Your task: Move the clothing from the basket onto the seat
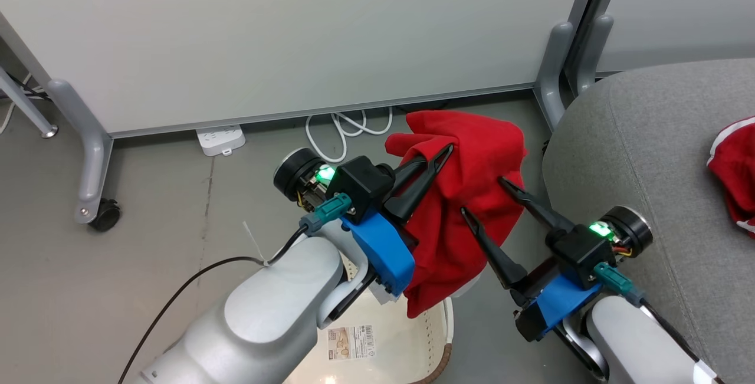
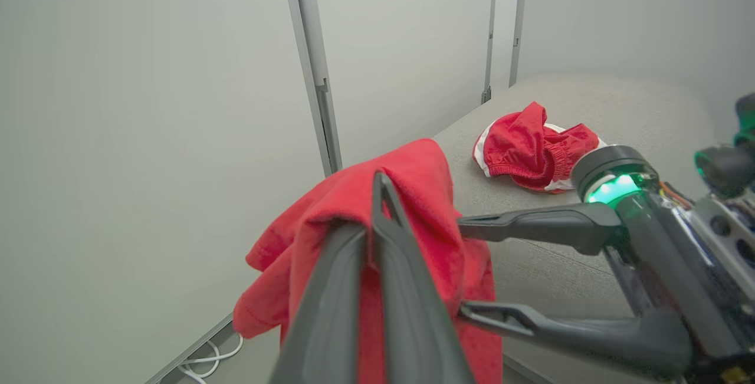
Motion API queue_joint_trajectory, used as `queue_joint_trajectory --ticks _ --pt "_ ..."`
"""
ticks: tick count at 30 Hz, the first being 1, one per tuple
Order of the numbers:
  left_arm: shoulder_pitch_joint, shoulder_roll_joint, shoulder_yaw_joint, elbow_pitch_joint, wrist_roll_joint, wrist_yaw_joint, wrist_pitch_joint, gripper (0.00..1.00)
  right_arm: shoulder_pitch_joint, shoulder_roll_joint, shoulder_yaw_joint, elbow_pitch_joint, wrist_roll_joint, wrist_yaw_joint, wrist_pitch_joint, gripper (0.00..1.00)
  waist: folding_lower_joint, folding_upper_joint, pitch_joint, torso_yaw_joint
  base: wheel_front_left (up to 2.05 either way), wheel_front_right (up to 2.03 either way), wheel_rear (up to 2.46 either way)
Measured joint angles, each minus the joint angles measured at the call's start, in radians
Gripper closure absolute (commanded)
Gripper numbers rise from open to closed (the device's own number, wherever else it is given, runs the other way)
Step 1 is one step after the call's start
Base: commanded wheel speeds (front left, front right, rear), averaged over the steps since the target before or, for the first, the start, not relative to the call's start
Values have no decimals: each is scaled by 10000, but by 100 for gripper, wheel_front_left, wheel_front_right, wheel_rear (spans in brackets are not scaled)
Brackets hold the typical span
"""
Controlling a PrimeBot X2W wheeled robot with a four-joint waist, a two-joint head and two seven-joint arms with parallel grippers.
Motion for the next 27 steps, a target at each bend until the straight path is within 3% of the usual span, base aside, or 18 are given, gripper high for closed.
queue_joint_trajectory --ticks 11,25,27 --pt "-119 -150 -56 19 0 0 -31 100 -512 280 516 497 -82 0 2 0 0 0 159 106 0 0 0" --pt "-223 -328 -221 -38 0 -29 -77 100 -918 1546 -437 1498 -988 0 0 0 0 0 241 214 0 0 0" --pt "-228 -336 -234 -40 2 -29 -79 100 -919 1666 -552 1691 -1062 0 0 100 0 0 230 222 0 0 0"
